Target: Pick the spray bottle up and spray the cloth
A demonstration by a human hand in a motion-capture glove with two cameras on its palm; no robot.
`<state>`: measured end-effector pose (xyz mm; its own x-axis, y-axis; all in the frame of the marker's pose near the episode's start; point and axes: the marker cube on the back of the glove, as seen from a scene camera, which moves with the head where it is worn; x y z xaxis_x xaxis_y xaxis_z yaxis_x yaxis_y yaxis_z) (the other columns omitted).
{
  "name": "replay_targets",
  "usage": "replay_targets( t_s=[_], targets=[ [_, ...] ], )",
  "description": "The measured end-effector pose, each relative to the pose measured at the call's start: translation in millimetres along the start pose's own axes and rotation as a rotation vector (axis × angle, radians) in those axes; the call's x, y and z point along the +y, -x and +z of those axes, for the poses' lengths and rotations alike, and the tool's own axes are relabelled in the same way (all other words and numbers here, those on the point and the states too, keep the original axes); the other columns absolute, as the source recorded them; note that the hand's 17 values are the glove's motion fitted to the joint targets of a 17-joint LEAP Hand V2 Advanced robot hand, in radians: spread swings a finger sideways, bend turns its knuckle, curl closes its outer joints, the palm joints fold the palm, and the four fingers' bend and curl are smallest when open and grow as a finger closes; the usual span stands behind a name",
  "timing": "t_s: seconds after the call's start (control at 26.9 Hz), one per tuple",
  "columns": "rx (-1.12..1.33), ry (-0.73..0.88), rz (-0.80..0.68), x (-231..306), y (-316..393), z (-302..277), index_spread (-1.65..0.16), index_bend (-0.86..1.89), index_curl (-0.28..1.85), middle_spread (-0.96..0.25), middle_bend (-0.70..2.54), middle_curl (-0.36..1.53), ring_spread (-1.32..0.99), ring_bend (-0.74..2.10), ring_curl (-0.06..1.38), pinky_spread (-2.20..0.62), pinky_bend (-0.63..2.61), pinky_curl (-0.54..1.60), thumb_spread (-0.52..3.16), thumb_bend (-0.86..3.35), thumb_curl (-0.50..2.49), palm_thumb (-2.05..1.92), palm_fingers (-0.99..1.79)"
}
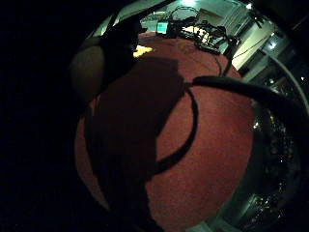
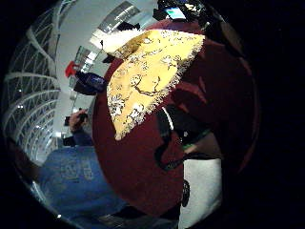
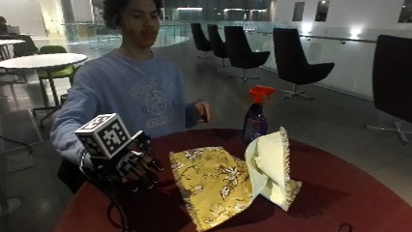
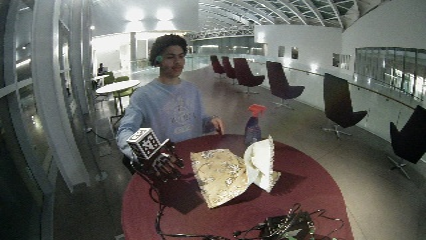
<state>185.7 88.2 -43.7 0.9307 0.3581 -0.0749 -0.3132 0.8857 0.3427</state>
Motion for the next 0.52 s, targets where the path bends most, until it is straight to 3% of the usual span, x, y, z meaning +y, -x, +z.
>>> replay_targets(
  t_s=[0.52],
  targets=[
    [-0.001,-0.004,-0.006,0.8,6.0,-1.7,-0.32,0.13,0.28,-0.03,0.29,0.42,0.01,0.32,0.34,0.24,0.18,0.31,1.09,-0.02,0.37,0.7,0.71]
  ],
)
